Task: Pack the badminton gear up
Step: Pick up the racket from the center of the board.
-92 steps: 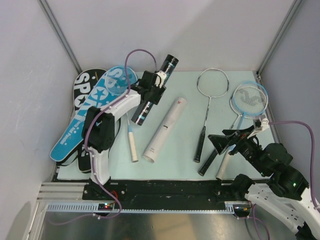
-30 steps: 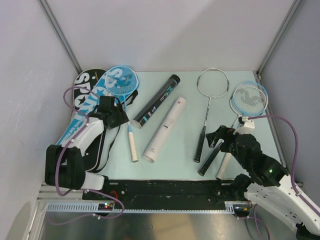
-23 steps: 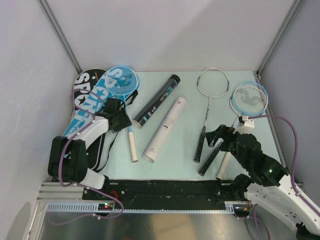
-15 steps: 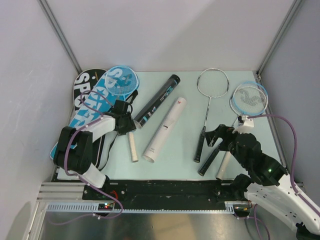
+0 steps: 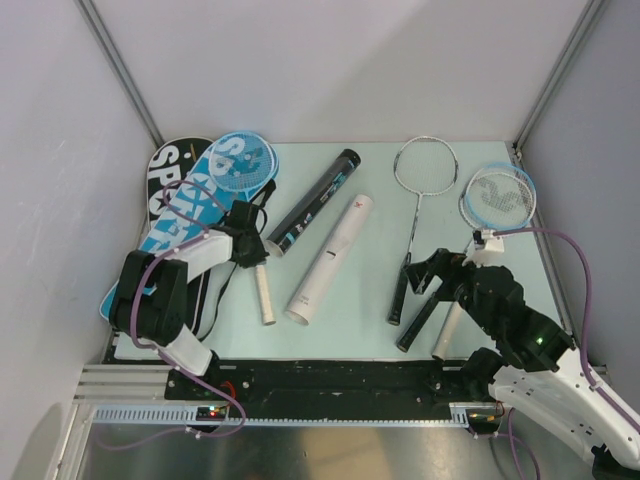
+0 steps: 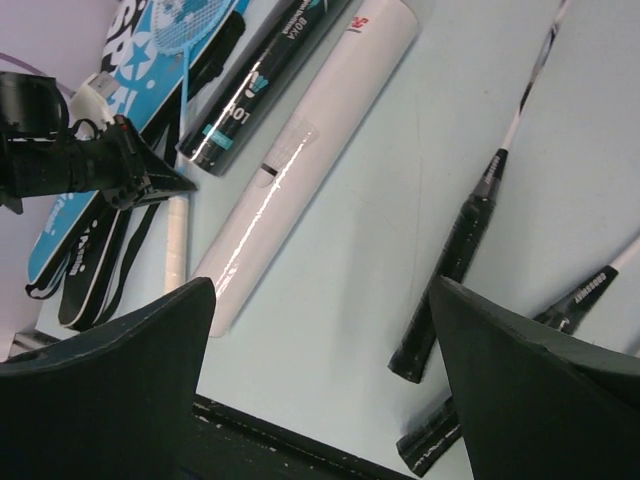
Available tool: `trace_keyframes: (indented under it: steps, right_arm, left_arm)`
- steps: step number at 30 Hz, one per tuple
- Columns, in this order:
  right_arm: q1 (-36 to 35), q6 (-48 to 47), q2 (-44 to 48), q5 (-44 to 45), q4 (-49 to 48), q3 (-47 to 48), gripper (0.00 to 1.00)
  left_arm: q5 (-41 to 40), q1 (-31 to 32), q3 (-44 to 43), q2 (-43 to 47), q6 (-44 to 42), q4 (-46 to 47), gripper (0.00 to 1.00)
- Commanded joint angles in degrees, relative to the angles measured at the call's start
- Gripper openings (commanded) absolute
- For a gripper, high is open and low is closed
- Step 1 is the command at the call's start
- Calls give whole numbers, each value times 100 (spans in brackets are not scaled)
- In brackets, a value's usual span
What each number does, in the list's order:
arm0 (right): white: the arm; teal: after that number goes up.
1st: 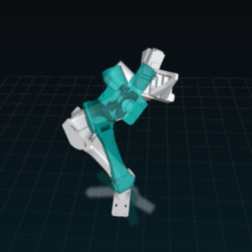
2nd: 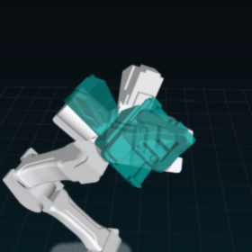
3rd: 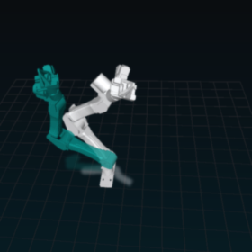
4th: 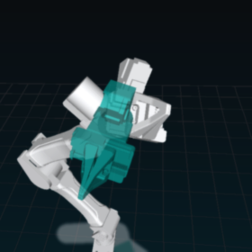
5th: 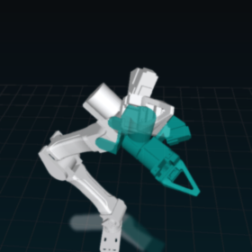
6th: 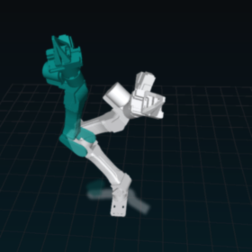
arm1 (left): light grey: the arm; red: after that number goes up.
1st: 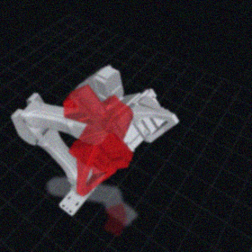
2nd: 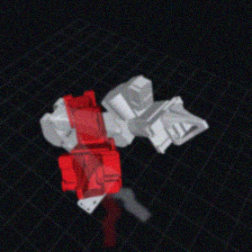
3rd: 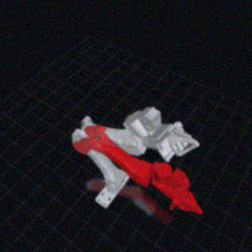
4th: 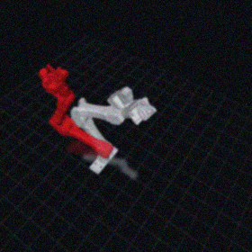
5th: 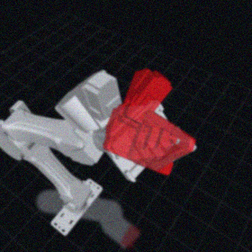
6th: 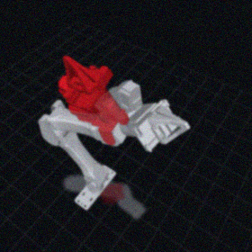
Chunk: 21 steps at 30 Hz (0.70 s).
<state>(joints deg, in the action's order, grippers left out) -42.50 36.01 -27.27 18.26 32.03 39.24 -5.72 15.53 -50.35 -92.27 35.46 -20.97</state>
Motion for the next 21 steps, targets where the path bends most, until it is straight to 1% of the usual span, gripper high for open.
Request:
trace_keyframes:
  steps: [1,6,9,14,18,21]
  right_arm:
    - [17,52,25,-352,-441,11,93]
    - [-37,209,-194,-550,-535,5,89]
    - [-147,258,-409,-770,-822,-10,88]
    - [-469,336,-1225,-1260,-1894,-13,86]
    - [-774,773,-2099,-1296,-3002,21,84]
    - [-1024,1061,-2806,-1291,-3866,72,83]
  left_arm:
    - [-3,11,125,357,105,80,2]
    - [159,6,95,923,96,80,0]
    - [238,3,46,1235,118,77,0]
    - [470,3,135,1621,220,83,0]
    - [519,-10,294,1941,325,151,0]
    - [812,-23,453,2165,492,366,0]
